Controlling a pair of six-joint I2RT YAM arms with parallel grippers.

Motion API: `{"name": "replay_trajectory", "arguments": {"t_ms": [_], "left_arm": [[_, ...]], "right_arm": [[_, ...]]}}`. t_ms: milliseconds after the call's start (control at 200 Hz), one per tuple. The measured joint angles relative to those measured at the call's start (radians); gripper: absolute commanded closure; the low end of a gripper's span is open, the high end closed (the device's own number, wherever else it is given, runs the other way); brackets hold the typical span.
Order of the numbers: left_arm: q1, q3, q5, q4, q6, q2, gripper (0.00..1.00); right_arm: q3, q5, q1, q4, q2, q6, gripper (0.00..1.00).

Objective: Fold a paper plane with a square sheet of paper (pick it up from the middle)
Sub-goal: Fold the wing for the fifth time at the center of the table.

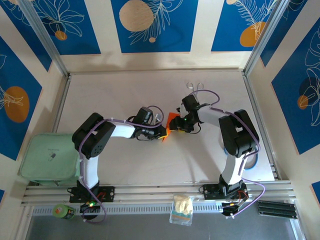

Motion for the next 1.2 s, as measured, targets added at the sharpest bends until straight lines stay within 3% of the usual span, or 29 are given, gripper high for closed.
{"name": "replay_trajectory", "arguments": {"t_ms": [405,1201], "left_arm": [[0.001,-0.006,0.000,0.005,-0.003,0.000,0.84],[0.003,-0.018,-0.047,-0.061,0.055,-0.070,0.76]], "right_arm": [[0.119,0.073,0.026,-0.143,0.072,0.084,0.47],[0.225,0.089,0.029,-0.264,0.142,0.138,0.47]]}}
